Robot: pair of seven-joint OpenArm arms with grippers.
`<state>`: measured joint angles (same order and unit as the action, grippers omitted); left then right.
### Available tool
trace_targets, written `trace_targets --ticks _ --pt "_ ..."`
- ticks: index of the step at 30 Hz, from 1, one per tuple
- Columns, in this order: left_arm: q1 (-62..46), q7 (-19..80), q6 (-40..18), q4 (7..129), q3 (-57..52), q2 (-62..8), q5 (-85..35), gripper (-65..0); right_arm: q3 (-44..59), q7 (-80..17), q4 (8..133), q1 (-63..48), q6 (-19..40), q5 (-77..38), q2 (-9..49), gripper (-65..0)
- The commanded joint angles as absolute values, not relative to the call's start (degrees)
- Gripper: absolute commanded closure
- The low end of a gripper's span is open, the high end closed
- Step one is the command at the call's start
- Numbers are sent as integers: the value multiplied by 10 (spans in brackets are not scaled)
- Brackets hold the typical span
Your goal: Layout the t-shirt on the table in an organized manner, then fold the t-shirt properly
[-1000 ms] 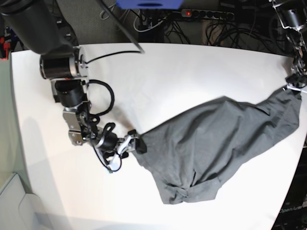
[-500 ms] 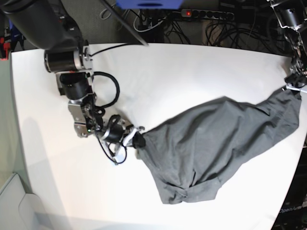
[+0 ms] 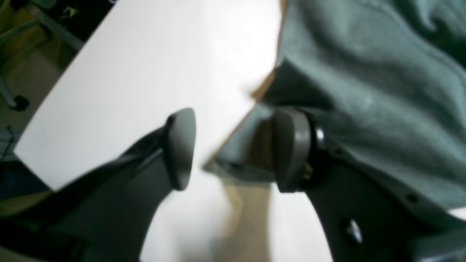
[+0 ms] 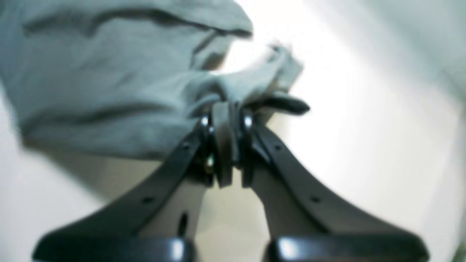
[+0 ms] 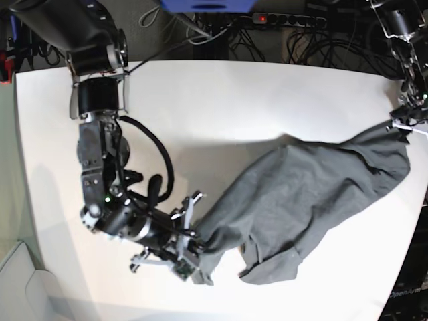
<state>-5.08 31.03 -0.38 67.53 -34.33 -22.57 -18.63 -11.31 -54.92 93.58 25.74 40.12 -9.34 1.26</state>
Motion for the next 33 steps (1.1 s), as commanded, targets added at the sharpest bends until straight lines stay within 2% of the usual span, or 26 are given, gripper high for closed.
trace_targets --ticks 1,4,8,16,20,23,25,27,30,32,33 --pt "-45 298 -3 685 -347 -239 -187 -329 -126 -556 964 271 400 -98 14 0" --pt "-46 298 -3 685 -347 -239 -187 -329 -200 -582 992 271 400 -97 13 -1" --pt "-47 298 -3 685 -346 -239 -187 -329 -276 -581 964 275 400 -96 12 0" --pt "-58 298 -3 685 -346 -239 -188 -329 -282 -569 880 341 400 -96 -42 0" --pt "-58 298 -3 686 -346 -239 -188 -329 -282 -534 792 390 399 -96 -61 0" --pt "-58 298 -3 686 -346 -239 -188 -329 -285 -509 688 426 366 -97 -76 -15" --pt "-58 298 -3 686 -346 -239 -188 -329 -285 -509 630 443 378 -98 -90 -70" --pt "-58 298 -3 686 -346 -238 -188 -329 -285 -509 601 449 400 -98 -90 -165" --pt "-58 298 -3 685 -346 -238 -188 -329 -288 -510 603 444 400 -98 -90 -309" --pt "-57 298 -3 685 -346 -238 -188 -329 -296 -509 627 434 400 -99 -90 -360" --pt "-56 298 -3 685 -346 -238 -188 -329 -296 -509 651 426 400 -99 -90 -362"
